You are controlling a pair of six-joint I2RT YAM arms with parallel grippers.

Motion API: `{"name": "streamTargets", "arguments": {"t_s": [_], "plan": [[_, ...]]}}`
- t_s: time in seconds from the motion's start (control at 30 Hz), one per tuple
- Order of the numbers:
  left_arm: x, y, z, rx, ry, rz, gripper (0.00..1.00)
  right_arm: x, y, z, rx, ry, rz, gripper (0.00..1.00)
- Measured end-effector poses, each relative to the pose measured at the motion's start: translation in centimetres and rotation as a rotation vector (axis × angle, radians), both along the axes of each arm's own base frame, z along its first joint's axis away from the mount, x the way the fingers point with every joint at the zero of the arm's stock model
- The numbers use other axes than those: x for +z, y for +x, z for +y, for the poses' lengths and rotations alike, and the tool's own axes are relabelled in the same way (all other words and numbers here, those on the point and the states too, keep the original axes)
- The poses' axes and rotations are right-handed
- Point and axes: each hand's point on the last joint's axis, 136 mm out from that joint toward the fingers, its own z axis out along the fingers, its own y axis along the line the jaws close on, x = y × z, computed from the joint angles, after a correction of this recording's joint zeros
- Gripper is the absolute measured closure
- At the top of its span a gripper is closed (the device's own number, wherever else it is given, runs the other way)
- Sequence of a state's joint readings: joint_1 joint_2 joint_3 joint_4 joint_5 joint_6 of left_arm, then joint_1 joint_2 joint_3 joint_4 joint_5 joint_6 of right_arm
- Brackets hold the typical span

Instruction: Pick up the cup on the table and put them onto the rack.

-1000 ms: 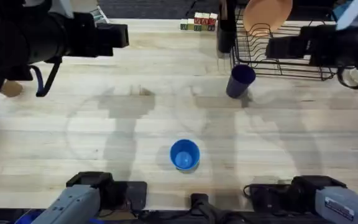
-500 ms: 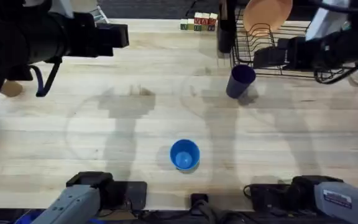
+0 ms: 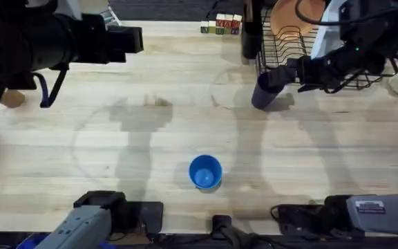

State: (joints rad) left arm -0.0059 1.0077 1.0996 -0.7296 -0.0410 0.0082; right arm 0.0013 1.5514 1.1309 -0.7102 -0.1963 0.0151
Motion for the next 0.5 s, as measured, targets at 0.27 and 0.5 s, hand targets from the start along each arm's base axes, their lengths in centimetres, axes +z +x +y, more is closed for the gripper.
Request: {"name": "streamTargets", "arguments": {"t_s": [0.27,0.5], "plan": [[0.00,0.00,0.00,0.000,0.000,0.000,0.007,-0.67,0.29,0.02,-0.003,0.002,0.011,0.516],[0.00,0.00,0.00,0.000,0.000,0.000,0.007,-0.41,0.47,0.22,-0.012,0.019,0.007,0.969]]}}
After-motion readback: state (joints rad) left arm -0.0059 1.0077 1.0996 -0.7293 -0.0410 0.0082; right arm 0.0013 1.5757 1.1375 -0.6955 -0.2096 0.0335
